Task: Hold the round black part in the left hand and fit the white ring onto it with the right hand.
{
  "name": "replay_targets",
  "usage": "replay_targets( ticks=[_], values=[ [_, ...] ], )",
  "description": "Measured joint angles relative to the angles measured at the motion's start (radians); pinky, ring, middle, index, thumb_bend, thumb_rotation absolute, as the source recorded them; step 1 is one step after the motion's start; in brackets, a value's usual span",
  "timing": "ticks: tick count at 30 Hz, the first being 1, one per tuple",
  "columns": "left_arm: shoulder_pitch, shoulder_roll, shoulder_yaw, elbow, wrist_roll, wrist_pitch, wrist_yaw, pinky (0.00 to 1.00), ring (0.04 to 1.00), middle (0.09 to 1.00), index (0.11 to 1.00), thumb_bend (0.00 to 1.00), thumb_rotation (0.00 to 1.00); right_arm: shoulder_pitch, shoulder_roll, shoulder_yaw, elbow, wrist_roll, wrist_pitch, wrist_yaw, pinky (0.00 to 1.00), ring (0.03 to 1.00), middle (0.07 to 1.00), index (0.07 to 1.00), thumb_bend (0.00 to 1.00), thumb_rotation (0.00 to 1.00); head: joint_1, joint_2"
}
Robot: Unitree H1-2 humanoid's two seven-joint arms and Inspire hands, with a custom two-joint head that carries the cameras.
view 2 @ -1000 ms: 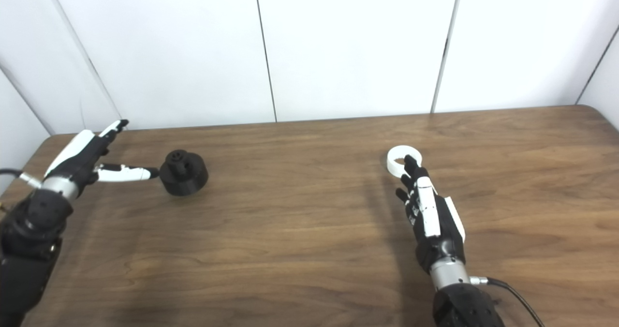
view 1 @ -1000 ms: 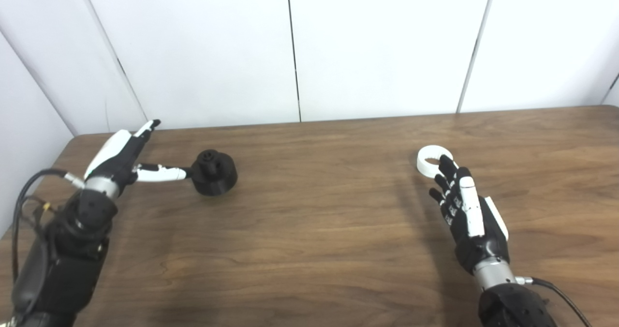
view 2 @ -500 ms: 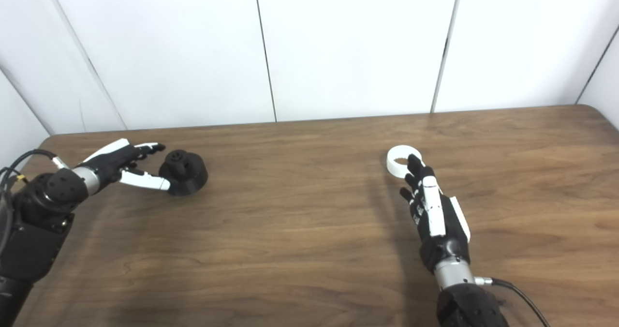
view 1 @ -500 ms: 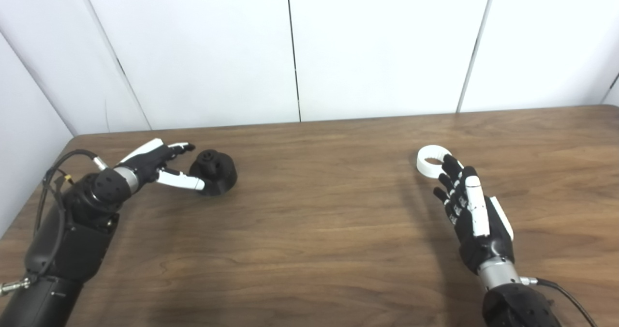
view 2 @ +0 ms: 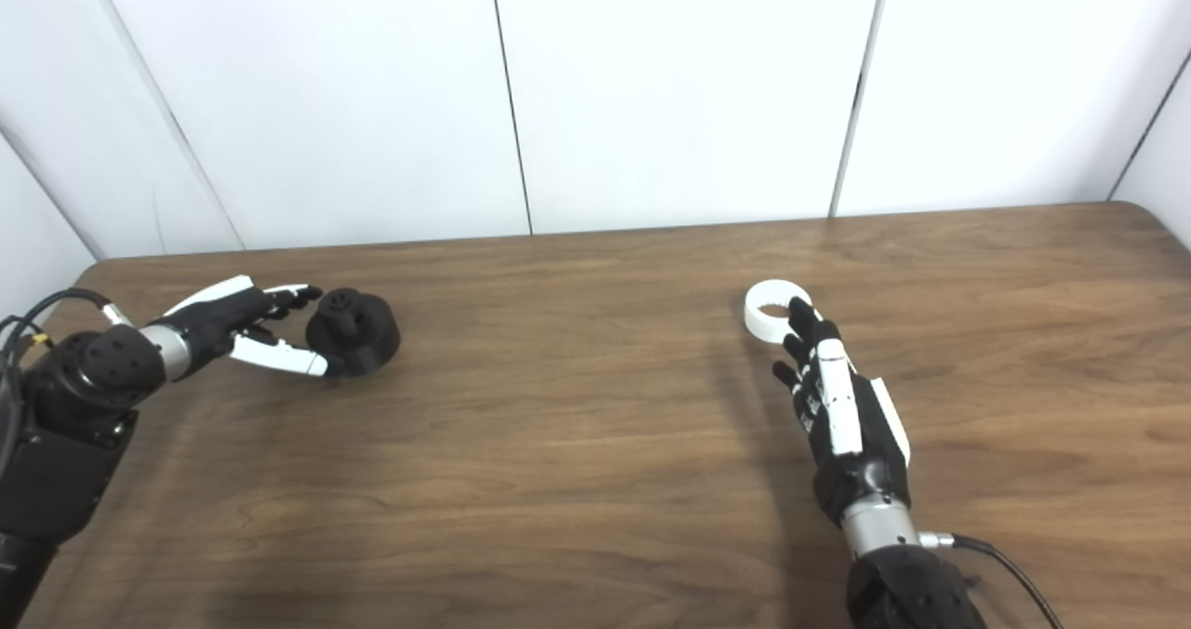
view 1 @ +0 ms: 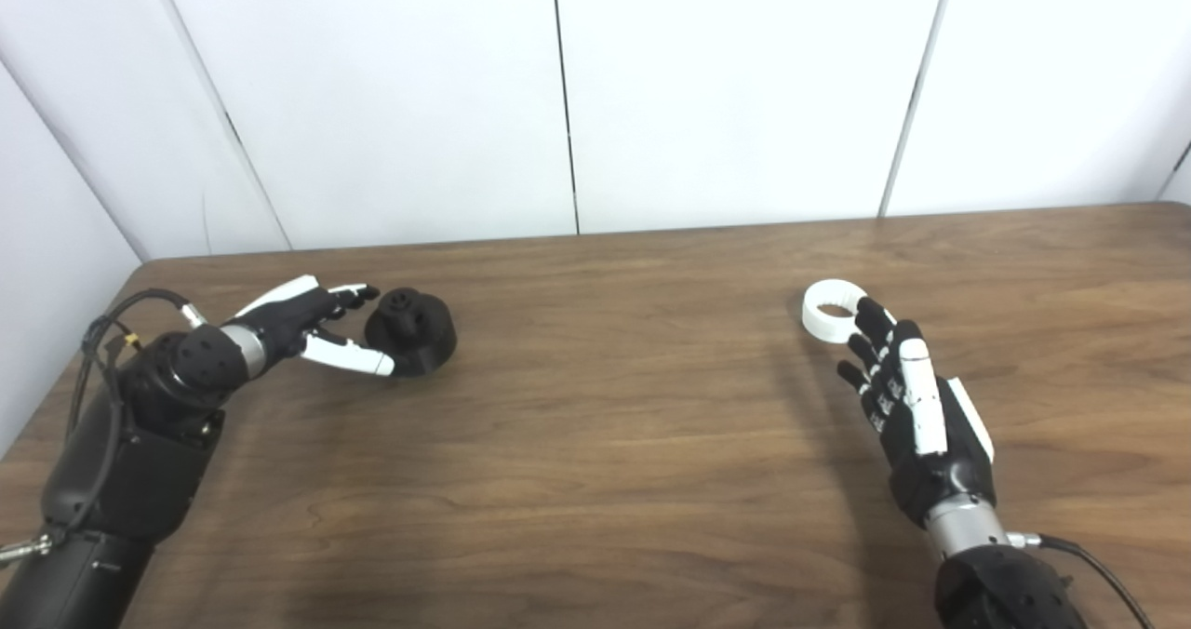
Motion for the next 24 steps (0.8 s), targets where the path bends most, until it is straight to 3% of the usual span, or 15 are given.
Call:
replay_targets(
  ticks=[15, 24],
  values=[
    [0.021, -0.004, -0.024, -0.01, 0.026, -0.01, 0.086, 0.95, 1.0, 1.0, 1.0, 1.0, 0.35, 0.0, -0.017, 0.012, -0.014, -0.003, 0.003, 0.002, 0.91, 0.967, 0.965, 0.933, 0.43, 1.0, -0.011, -0.005],
    [0.024, -0.024, -0.039, 0.021, 0.007, -0.062, 0.119, 0.89, 0.998, 0.989, 0.984, 1.0, 0.36, -0.001, -0.019, 0.012, -0.036, -0.004, 0.013, 0.001, 0.9, 0.965, 0.97, 0.943, 0.4, 1.0, -0.017, -0.006]
  ],
)
